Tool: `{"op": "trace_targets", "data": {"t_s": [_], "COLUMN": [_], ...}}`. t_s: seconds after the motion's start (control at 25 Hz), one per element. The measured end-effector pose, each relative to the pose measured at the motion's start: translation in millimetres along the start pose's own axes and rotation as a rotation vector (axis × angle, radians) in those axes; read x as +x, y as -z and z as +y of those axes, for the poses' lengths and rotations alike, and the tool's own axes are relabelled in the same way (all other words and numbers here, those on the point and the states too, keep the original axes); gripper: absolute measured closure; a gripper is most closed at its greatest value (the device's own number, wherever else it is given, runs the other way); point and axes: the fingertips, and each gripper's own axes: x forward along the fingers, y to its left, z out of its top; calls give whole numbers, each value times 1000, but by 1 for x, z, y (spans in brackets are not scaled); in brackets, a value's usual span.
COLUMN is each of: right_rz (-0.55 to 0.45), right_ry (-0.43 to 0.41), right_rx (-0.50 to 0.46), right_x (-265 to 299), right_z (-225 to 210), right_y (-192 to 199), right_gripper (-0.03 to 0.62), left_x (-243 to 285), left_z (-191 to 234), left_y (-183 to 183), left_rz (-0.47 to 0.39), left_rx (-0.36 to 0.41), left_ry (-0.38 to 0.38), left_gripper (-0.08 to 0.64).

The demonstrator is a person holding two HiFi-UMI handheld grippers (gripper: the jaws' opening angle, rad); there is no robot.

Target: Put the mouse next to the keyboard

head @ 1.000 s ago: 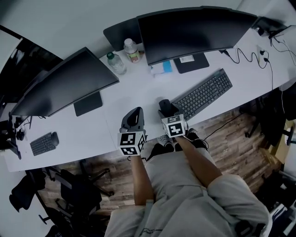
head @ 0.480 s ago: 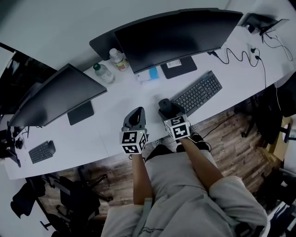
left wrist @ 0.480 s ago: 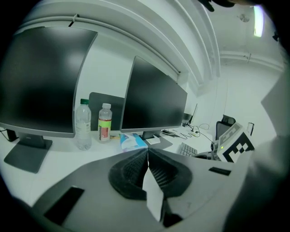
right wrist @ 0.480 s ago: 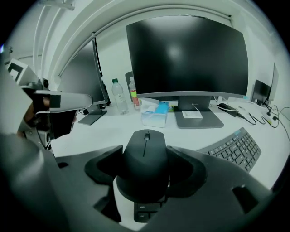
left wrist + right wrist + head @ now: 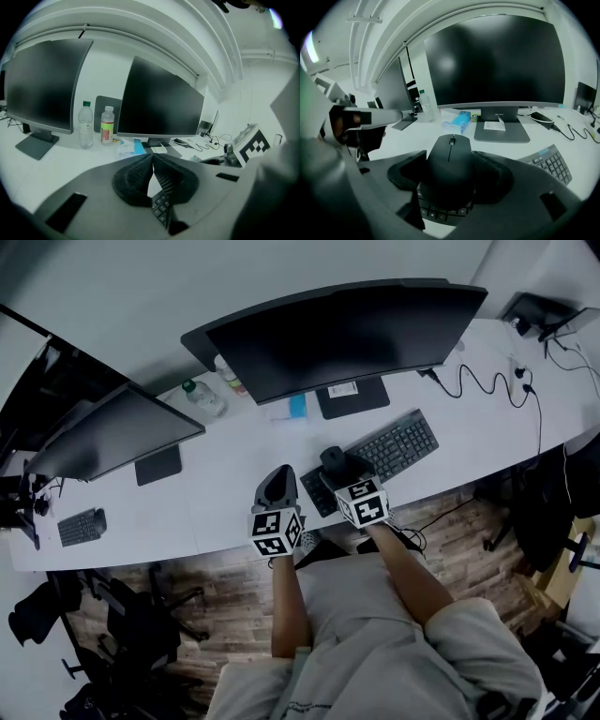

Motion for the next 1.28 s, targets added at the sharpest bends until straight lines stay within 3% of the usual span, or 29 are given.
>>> {"op": "trace_targets", "data": {"t_s": [0.36, 0.76, 1.0, 1.28], "right_rz": [18, -5, -15, -20], "right_ry": [-41, -82, -63, 0], "right_rx": [0, -18, -8, 25], "right_x": [-30, -59, -86, -108], "right_z": [-50, -112, -176, -260], "right_y": [9, 13, 23, 34], "right_gripper": [279, 279, 279, 281], "left_x": [13, 39, 61, 80], "left_z": [-59, -121, -158, -205], "left_y": [13, 26, 36, 44], "left_rz": [12, 62, 50, 71], "left_rx": [-50, -6, -30, -2], "left_ry": [-37, -59, -93, -94], "left_gripper": [537, 535, 535, 535]}}
